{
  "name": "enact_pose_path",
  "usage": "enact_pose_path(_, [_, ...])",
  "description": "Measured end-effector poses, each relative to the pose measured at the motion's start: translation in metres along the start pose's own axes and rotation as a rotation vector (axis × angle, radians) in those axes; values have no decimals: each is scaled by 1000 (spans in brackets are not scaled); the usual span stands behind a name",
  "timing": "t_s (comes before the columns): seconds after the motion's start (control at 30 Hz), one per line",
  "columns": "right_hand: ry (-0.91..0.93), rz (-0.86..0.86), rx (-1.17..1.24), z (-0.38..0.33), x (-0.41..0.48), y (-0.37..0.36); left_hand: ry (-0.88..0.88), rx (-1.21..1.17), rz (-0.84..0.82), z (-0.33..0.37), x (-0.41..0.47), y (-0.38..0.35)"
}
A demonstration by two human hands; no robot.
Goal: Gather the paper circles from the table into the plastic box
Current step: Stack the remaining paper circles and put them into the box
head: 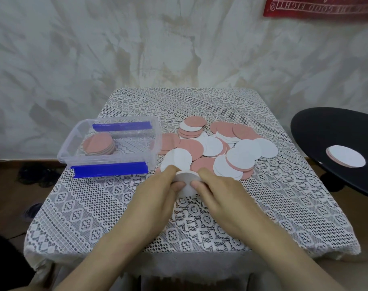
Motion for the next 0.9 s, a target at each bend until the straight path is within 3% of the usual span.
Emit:
enact_pose_path(0.33, [-59, -17, 432, -42, 38, 9, 115, -123, 118, -25, 4, 60])
enact_pose_path(0.9, [-149, -171, 509, -108, 145, -15, 397, 100, 295, -109, -8, 152])
Point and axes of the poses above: each hand's wrist, its own x-axis towards the middle knuckle, its own y-axis out of the back of the hand, z = x × y, the point moved 5 cm from there along x, towards the middle knuckle, and after that the axes turned 10 degrees about -y, right-handed, at the moved point
